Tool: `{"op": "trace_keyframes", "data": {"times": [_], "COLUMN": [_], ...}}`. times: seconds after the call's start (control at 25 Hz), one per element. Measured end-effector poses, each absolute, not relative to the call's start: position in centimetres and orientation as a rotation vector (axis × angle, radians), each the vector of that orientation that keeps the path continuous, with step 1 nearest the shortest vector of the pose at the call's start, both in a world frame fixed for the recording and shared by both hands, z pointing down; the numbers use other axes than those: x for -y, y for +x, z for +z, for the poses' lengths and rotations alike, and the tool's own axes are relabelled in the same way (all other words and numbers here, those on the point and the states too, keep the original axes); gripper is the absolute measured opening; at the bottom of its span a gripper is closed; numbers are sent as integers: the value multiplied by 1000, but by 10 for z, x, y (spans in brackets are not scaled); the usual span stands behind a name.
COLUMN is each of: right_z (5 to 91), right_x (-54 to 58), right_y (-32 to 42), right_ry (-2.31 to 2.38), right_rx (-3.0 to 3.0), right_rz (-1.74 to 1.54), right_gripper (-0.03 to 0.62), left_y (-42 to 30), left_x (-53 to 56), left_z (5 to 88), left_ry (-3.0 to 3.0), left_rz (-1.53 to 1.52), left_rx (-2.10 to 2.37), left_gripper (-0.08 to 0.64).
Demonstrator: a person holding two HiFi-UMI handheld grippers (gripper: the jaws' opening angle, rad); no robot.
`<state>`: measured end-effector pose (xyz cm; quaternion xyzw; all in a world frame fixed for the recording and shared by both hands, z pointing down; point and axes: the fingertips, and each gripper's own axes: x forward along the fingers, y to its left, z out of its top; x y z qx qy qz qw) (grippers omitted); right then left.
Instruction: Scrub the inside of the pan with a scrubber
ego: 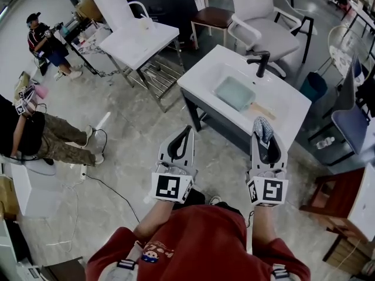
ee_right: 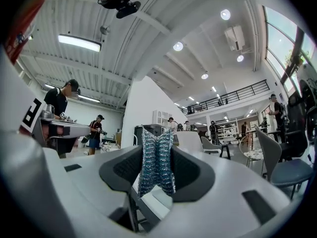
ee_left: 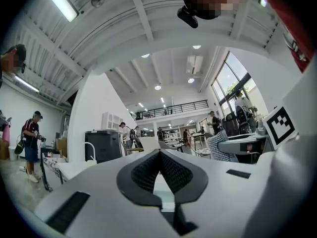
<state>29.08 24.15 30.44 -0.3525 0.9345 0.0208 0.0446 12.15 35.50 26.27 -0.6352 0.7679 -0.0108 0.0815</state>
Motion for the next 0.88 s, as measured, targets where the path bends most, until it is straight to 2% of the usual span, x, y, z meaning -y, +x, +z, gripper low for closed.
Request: {"op": "trace_keyframes", "data": {"times": [0.32,0.72,0.88], "right_z": [319,314,312], "right_x": [-211,-167,-154], "right_y": [234,120,73], "right_ry": [-1089,-1145,-1168], "right_rx": [-2896,-2935,-2916], "right_rz": [67,111,66], "right_gripper": [179,179,181], "left_y": [68,-56,-102], "left_x": [-317,-273,-256], "left_z": [276,282,291], "left_ry": [-1942,-1987,-2055], "left_rz": [12,76,-34], "left_rx": [-2301,-2301,-2295], "left_gripper": [8,8,8]}}
